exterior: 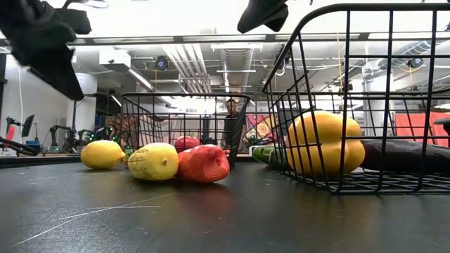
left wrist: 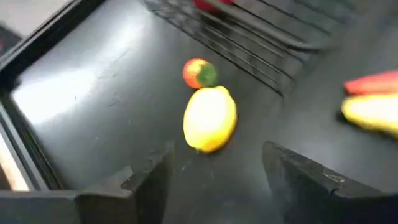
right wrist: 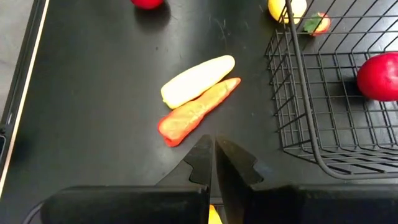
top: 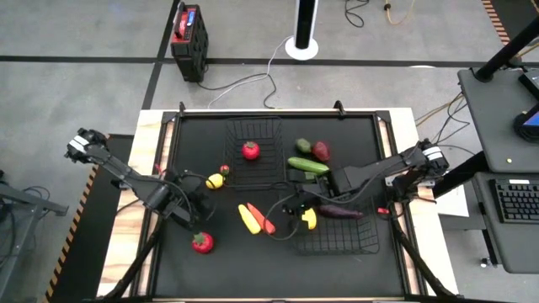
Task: Sort produce into baskets
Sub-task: Put the yellow lemon into the top black wire basket
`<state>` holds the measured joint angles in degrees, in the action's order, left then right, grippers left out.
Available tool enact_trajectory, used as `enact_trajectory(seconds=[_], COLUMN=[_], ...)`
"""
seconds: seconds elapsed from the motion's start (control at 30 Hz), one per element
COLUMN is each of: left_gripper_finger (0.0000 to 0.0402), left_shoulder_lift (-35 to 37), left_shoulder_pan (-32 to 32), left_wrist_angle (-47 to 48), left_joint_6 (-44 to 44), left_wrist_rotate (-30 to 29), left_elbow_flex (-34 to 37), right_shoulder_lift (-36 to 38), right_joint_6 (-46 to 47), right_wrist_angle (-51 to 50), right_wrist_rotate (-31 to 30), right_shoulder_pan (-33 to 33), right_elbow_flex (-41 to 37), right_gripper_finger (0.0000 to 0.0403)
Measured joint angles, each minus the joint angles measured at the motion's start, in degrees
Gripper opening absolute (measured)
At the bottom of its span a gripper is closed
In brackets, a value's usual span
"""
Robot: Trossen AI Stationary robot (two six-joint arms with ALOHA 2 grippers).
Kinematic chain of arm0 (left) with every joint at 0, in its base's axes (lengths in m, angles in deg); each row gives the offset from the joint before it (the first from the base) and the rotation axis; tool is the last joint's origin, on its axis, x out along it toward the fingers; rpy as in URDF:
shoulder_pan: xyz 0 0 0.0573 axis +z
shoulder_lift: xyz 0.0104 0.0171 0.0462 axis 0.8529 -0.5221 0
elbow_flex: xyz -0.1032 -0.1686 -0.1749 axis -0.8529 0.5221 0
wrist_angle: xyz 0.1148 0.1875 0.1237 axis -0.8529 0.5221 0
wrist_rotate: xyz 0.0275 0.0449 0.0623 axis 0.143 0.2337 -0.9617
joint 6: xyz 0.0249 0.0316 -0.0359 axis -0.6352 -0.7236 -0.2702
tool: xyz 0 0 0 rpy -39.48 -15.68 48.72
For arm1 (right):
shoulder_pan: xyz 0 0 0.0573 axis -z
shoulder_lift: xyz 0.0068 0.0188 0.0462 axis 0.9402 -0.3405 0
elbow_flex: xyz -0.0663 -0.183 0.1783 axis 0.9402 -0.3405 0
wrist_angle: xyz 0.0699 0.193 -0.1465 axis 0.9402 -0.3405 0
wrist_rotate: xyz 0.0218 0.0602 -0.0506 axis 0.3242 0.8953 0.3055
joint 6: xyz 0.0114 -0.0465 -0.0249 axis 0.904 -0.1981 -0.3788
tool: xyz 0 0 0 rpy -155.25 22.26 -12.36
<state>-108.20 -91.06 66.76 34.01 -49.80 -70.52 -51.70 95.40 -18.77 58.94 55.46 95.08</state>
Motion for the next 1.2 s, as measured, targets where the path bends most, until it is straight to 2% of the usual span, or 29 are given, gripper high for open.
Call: enact_trajectory(seconds=[0.07,0.13,0.23,0.3,0.43,0.63,0.73,1.03,1.2], left_gripper_finger=[0.02,0.0156,0.0055,0.0016,0.0011,0.0002,0.0001,0.0,0.0], left_shoulder_lift=[0.26,0.29,-0.44,-1.44,-3.31,-4.7,-4.73,-3.67,-3.69], left_shoulder_pan=[-0.4,-1.14,-2.81,-3.69,-4.2,-4.24,-4.23,-4.07,-3.59], left_wrist_angle=[-0.31,-0.67,-3.0,-6.42,-13.65,-15.12,-16.68,-25.57,-26.58], left_joint_6=[6.13,7.95,3.41,-0.76,-4.86,-3.84,-3.72,-3.68,-3.11], left_wrist_rotate=[-2.2,-2.43,-2.53,-4.99,-12.63,-19.54,-24.66,-24.7,-24.91], left_elbow_flex=[2.02,3.46,5.68,7.63,11.35,13.78,14.48,18.24,19.62], right_shoulder_lift=[0.02,0.02,0.02,0.02,0.02,0.36,0.72,4.97,6.46], right_joint_6=[0.0,0.0,0.02,0.0,0.17,2.1,2.01,-1.79,-1.92], right_wrist_angle=[0.01,0.01,0.3,0.77,2.95,3.08,3.22,3.18,4.11], right_wrist_rotate=[-0.01,0.0,-0.02,-0.04,-2.35,-14.28,-14.95,-15.09,-15.51], right_shoulder_pan=[-0.02,-0.02,-0.02,-0.02,-0.23,-2.01,-2.03,-0.59,-0.59], right_elbow_flex=[0.0,0.0,0.0,0.0,-0.02,-0.07,-0.09,-0.19,-0.44], right_gripper_finger=[0.0013,0.0013,0.0013,0.0013,0.0013,0.0013,0.0013,0.0013,0.0013])
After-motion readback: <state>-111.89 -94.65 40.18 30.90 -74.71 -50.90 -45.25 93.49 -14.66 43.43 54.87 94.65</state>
